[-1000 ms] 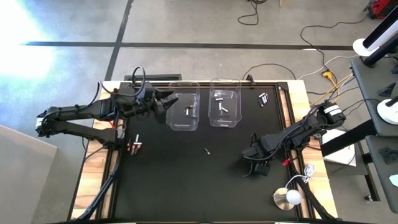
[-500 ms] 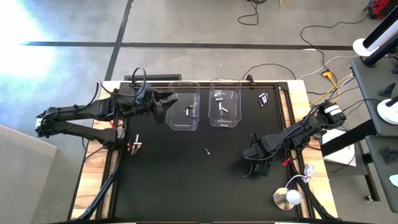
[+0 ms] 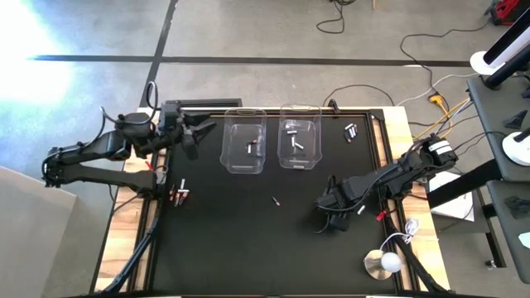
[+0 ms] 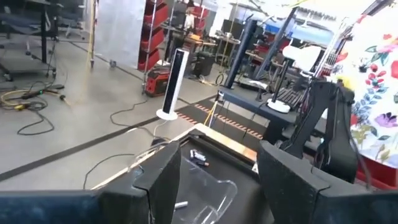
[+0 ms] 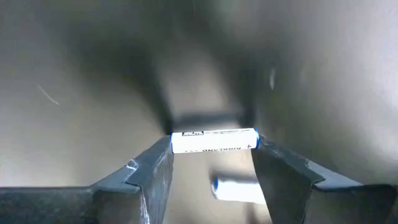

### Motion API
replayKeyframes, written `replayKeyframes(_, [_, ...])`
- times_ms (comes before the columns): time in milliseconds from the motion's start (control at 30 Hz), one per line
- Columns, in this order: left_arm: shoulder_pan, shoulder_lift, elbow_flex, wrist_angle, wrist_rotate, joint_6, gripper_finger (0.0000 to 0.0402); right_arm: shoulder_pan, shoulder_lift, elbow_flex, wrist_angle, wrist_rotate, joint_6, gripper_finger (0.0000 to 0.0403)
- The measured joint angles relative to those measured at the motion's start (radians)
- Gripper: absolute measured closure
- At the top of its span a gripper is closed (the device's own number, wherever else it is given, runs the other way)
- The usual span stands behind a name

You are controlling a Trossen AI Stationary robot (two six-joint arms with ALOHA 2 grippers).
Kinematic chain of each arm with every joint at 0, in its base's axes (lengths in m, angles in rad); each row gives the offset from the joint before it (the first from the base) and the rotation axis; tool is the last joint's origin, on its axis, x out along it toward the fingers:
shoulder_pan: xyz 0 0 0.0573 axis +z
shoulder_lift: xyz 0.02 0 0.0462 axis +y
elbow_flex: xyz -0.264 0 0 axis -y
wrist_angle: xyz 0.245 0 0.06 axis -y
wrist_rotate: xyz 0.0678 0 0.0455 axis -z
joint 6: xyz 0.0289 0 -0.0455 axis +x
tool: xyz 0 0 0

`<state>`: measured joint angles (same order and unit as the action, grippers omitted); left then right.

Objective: Sort batteries
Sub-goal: Put the white battery into the right transparent bin

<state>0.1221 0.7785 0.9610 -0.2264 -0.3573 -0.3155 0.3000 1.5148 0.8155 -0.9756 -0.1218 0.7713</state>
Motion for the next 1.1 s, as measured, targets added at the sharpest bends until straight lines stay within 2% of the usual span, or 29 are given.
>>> replayKeyframes(133, [0.001,-0.020,0.000,-0.048,-0.022,0.000,0.0212,-0.032,-0.001,0.096,-0.037,-0.015,-0.002,0.0207])
replayKeyframes(367, [0.001,-0.025,0.005,-0.123,-0.026,-0.019,0.0212,-0.065,-0.013,0.343,-0.173,-0.027,-0.020,0.0204])
replayKeyframes(533, [0.001,-0.026,0.005,-0.145,-0.026,-0.020,0.0212,-0.147,-0.019,0.505,-0.197,-0.006,-0.083,0.0209])
replayKeyframes(667, [0.001,-0.025,0.005,-0.159,-0.026,-0.005,0.0212,-0.271,-0.020,0.607,-0.200,0.045,-0.139,0.0209])
replayKeyframes(800, [0.001,-0.022,0.005,-0.159,-0.026,0.018,0.0212,-0.427,-0.021,0.642,-0.174,0.099,-0.177,0.0209])
replayKeyframes(967, [0.001,-0.012,0.005,-0.159,-0.026,0.051,0.0212,-0.637,0.018,0.633,-0.029,0.110,-0.203,0.0211])
replayKeyframes(1100, [0.001,-0.006,0.005,-0.159,-0.026,0.072,0.0212,-0.758,0.127,0.633,0.111,0.155,-0.212,0.0212])
